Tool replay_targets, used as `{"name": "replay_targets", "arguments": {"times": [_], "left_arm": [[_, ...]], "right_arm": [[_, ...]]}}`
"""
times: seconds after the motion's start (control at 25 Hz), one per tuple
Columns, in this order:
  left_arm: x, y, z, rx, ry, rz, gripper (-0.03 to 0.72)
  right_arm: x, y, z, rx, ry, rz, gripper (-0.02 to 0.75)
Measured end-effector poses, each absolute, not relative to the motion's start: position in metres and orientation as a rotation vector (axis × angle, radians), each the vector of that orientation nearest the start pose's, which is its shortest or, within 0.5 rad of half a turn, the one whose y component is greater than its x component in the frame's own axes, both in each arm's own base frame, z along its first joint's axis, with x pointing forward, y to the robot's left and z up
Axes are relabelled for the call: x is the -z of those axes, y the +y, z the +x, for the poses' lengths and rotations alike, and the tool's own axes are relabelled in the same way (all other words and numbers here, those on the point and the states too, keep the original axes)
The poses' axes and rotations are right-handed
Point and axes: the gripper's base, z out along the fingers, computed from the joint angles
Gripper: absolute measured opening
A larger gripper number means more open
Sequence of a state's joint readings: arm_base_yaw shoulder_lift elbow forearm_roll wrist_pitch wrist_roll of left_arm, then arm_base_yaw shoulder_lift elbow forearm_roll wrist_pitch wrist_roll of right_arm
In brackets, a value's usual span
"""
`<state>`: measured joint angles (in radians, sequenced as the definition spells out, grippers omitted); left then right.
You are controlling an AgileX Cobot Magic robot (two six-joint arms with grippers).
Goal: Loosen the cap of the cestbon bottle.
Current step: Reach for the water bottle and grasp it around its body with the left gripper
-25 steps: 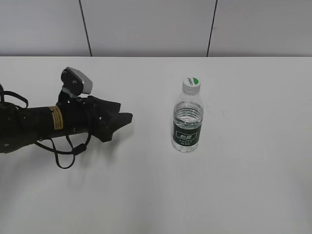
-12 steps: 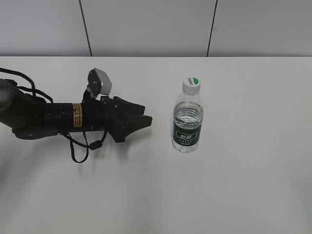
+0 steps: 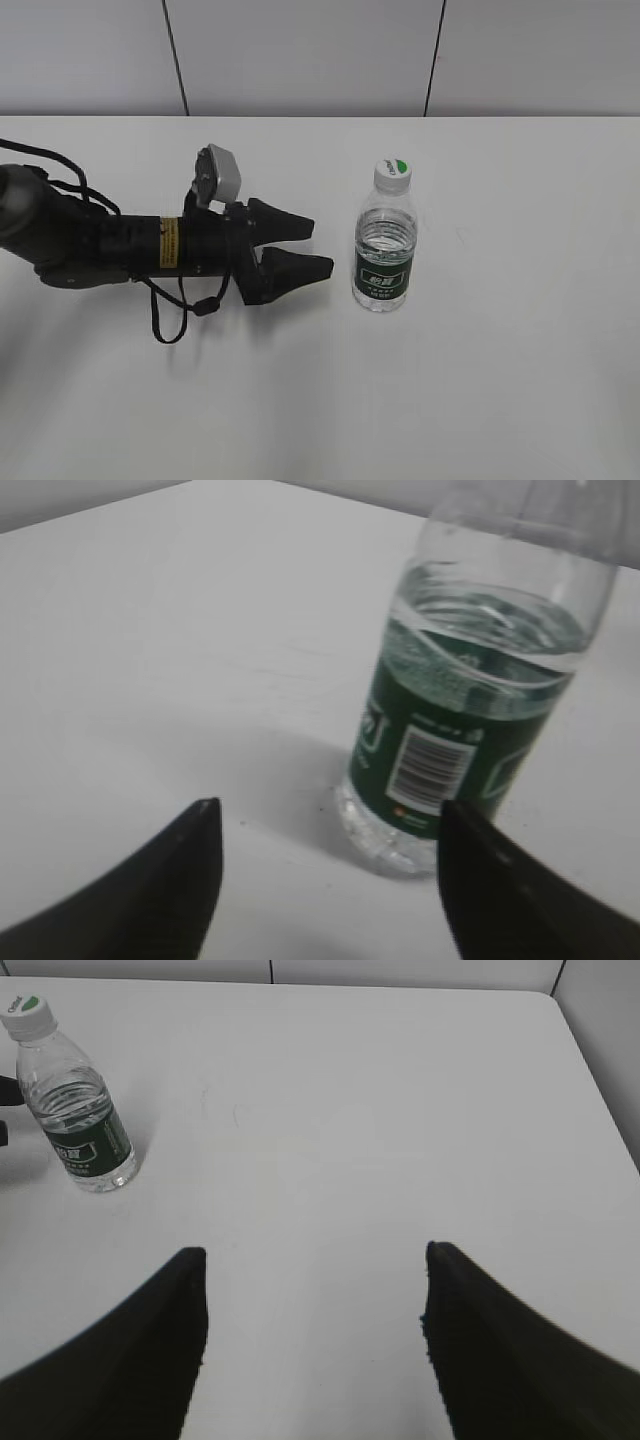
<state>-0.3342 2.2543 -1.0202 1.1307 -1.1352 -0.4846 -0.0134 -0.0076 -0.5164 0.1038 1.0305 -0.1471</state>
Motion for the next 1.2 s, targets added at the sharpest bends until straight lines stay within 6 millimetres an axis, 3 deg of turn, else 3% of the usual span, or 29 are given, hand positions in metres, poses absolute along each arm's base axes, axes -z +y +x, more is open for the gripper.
{"name": "replay_targets", "arguments": {"times": [0.08, 0.2, 0.44, 0.96, 1.2], "left_arm": [[-0.078, -0.199, 0.331, 1.018, 1.547, 1.135, 0.660], [-0.078, -0.204, 0.328, 1.031, 1.534, 1.152, 0.683], [-0.074, -0.217, 0.326, 1.053, 1.517, 1.174, 0.691], [-0.063, -0.258, 0.343, 1.121, 1.442, 1.190, 0.693], [-0.061, -0.275, 0.338, 1.146, 1.410, 1.221, 0.693]], "right_arm": [[-0.285, 0.008, -0.007, -0.019, 1.981, -0.137, 0.517], [-0.285, 0.008, -0.007, -0.019, 1.981, -0.137, 0.517], [-0.285, 0.008, -0.007, -0.019, 1.980, -0.137, 0.517], [-0.285, 0.008, -0.007, -0.019, 1.981, -0.137, 0.517], [-0.285, 0.008, -0.007, -0.019, 1.982, -0.137, 0.517]]}}
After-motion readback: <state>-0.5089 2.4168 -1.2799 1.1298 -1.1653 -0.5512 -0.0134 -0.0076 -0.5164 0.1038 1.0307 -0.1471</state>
